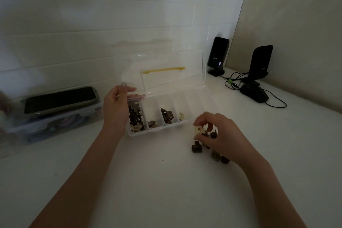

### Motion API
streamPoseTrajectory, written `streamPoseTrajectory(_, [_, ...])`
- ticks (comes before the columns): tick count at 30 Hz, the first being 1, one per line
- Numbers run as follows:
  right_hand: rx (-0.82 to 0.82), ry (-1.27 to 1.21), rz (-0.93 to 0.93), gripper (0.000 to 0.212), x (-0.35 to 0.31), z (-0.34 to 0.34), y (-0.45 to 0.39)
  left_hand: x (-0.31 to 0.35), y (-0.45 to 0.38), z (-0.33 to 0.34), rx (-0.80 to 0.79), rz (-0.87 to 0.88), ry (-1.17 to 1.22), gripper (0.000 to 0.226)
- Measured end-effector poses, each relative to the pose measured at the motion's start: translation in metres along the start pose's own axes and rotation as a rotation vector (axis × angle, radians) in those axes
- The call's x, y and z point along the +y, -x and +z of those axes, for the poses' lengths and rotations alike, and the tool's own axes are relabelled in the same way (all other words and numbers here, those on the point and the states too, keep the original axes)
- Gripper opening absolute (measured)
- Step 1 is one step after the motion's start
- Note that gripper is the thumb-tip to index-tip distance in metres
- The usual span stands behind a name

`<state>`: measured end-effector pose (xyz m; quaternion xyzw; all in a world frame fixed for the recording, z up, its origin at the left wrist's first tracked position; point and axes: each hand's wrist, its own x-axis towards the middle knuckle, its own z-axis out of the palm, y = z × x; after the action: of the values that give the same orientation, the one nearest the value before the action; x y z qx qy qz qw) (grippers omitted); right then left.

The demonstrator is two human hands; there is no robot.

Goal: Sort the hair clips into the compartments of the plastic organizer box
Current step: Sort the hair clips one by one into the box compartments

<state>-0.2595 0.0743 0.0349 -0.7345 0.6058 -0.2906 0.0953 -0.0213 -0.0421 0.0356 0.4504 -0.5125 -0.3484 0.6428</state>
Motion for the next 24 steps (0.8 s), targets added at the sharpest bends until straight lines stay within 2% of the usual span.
streamPoseTrajectory(4, [0.066,-0.028,-0.002,0.027,-0.003,0.000,0.000,0.000,0.000,0.000,-0.014,0.009,0.011,0.033])
streamPoseTrajectory(10, [0.274,-0.041,0.028,0.029,-0.007,-0.004,0.000,0.003,0.000,0.000,-0.038,0.050,-0.018,0.033])
streamPoseTrajectory(13, [0.271,-0.071,0.001,0.031,-0.011,-0.001,0.000,0.005,0.002,0.002,-0.042,0.060,-0.004,0.033])
streamPoseTrajectory(17, [0.228,-0.225,-0.014,0.044,-0.020,0.005,0.000,0.005,0.003,0.002,-0.059,0.056,0.011,0.033])
streamPoseTrajectory(24, [0.253,-0.238,-0.026,0.030,-0.020,0.009,-0.001,0.007,0.003,0.004,-0.064,0.077,0.017,0.034])
